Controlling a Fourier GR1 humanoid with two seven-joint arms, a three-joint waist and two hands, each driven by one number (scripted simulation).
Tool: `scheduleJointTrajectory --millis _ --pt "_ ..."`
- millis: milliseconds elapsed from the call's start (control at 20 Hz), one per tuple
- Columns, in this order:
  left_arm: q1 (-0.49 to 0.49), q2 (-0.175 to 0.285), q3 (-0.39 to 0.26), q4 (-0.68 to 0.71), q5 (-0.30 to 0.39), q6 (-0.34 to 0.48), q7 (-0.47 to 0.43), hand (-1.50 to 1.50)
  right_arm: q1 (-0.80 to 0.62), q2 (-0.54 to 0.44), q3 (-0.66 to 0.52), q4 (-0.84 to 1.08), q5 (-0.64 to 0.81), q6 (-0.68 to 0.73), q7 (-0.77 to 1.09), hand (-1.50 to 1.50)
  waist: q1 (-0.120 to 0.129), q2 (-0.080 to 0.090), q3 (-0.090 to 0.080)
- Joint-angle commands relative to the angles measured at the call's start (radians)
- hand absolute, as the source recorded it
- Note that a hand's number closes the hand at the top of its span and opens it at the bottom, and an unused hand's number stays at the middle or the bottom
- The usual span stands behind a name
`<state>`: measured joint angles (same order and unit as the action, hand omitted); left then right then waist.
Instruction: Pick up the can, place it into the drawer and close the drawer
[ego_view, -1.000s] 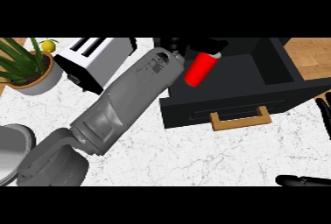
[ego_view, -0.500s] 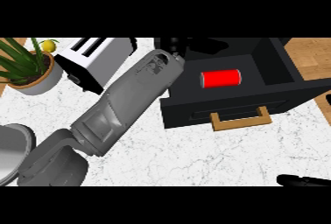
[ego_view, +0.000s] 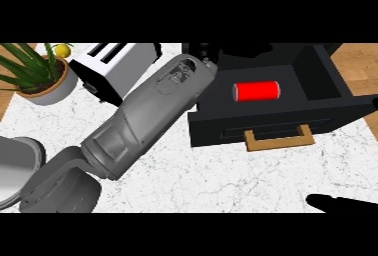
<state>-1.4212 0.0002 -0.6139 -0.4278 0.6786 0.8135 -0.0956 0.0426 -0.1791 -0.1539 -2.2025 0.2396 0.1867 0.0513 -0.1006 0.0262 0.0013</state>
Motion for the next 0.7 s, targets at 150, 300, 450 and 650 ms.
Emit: scheduleJointTrajectory --millis 150,300,450,650 --pt "-0.026 0.0 0.008 -0.011 0.032 0.012 -0.036 -1.5 -0.045 -0.054 0.091 0.061 0.283 -0.043 -0.049 -1.5 0.043 -0.005 0.0" --pt "-0.015 0.0 0.035 0.023 0.031 -0.007 -0.063 -1.5 -0.046 -0.101 0.102 0.069 0.365 -0.033 -0.042 -1.5 0.06 -0.011 -0.001" --pt "-0.003 0.0 -0.026 -0.053 0.03 0.05 -0.007 -1.5 -0.067 -0.083 0.195 0.173 0.53 -0.095 -0.059 -1.5 0.075 -0.018 0.0" --pt "-0.061 0.0 0.026 -0.02 0.02 0.037 0.025 -1.5 -0.08 -0.089 0.257 0.23 0.651 -0.117 -0.047 -1.5 0.088 -0.022 -0.001"
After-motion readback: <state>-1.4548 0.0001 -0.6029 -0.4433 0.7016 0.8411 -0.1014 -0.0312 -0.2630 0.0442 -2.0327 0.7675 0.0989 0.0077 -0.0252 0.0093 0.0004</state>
